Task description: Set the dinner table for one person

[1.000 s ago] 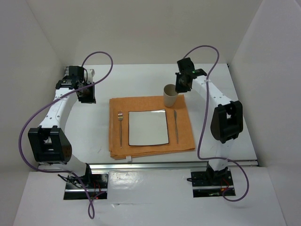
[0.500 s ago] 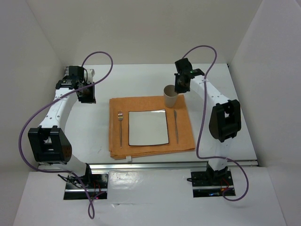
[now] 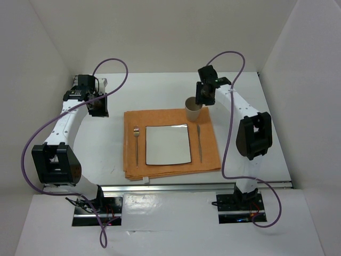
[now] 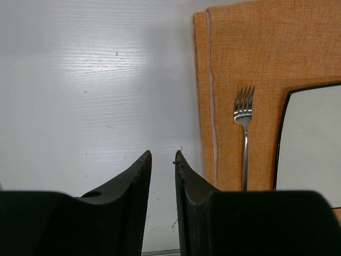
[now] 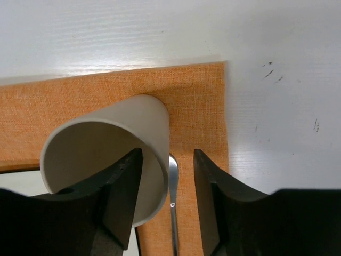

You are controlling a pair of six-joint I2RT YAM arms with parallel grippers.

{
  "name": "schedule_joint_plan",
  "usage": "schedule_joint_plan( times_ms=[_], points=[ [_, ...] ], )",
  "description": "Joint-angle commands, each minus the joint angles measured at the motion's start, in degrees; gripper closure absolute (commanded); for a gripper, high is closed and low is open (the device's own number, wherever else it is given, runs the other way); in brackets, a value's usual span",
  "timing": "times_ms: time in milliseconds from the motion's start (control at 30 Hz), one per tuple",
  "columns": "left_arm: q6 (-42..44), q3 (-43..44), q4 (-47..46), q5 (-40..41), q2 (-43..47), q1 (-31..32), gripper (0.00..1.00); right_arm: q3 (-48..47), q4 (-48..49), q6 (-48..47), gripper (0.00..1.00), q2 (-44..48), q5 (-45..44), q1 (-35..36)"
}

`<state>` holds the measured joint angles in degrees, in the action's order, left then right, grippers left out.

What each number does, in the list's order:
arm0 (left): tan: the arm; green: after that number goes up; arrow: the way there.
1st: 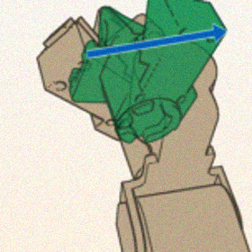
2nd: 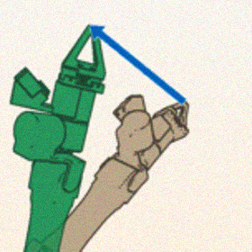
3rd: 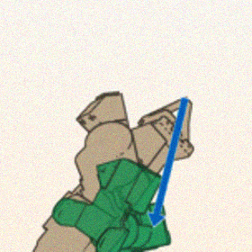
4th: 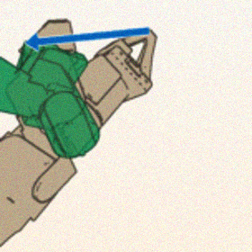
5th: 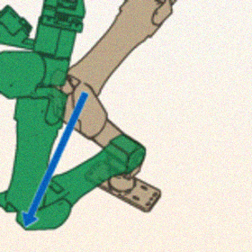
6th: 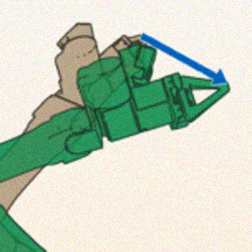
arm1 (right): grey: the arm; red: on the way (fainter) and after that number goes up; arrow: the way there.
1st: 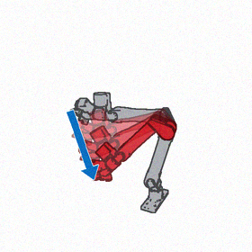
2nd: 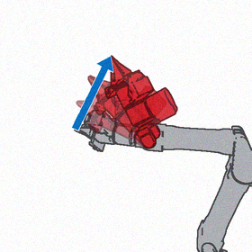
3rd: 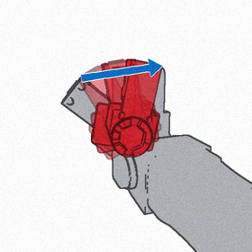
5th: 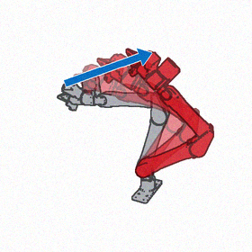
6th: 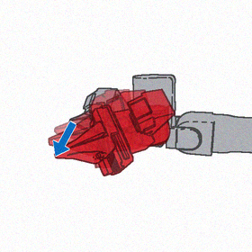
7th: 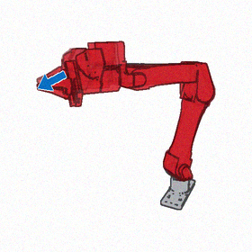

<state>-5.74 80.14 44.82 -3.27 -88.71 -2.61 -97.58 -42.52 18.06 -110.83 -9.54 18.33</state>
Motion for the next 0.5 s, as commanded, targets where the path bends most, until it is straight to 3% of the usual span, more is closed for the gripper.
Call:
schedule_joint_plan(
  times_ms=[0,200,300,467],
  points=[
    [1.3,0.2,-1.2,-0.5,1.7,-0.4,0.69,-4.3,-0.5,-0.5,0.48,2.1,0.0,-0.7],
    [1.3,0.2,-1.2,0.0,2.2,-0.4,0.69,-8.4,-2.2,-1.0,0.23,8.8,-1.1,-1.9],
    [1.3,-0.3,-1.2,1.2,2.2,-0.4,0.69,-7.6,-2.8,-1.0,0.00,14.7,-1.1,-3.7],
    [2.4,-0.3,-1.2,4.1,3.4,-0.9,0.69,1.8,-8.6,2.0,0.00,24.1,-1.1,-10.2]
  ],
)
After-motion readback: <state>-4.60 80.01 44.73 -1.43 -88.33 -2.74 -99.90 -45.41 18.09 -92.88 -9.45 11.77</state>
